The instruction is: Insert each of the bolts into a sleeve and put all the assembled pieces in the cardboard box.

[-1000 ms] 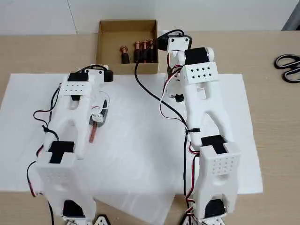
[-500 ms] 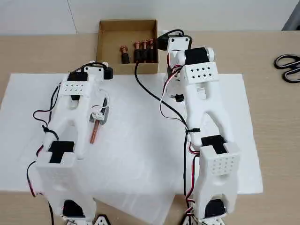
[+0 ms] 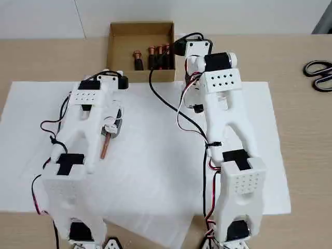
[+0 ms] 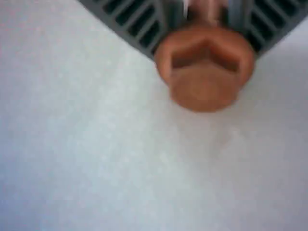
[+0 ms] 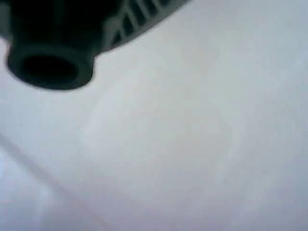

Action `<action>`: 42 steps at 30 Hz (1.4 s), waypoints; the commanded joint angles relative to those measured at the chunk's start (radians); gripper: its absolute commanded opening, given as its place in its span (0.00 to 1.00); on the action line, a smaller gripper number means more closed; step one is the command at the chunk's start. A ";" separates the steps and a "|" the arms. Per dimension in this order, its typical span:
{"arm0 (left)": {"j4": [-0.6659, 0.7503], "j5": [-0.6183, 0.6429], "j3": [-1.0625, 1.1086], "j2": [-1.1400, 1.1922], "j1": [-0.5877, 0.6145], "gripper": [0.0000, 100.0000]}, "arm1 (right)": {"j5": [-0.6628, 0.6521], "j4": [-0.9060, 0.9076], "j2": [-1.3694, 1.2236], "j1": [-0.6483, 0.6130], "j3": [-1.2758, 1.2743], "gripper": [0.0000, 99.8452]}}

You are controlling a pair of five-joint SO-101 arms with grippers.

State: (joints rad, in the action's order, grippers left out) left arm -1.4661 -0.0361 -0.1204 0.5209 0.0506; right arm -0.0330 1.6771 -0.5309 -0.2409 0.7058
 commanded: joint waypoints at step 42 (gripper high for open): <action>-0.281 0.026 -0.282 -0.520 0.008 0.01 | -0.009 0.004 0.512 0.038 -0.114 0.00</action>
State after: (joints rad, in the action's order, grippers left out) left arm -1.7331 -0.0161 -0.3537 0.1174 0.0598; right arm -0.0330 1.6771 -0.1227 -0.2087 0.6199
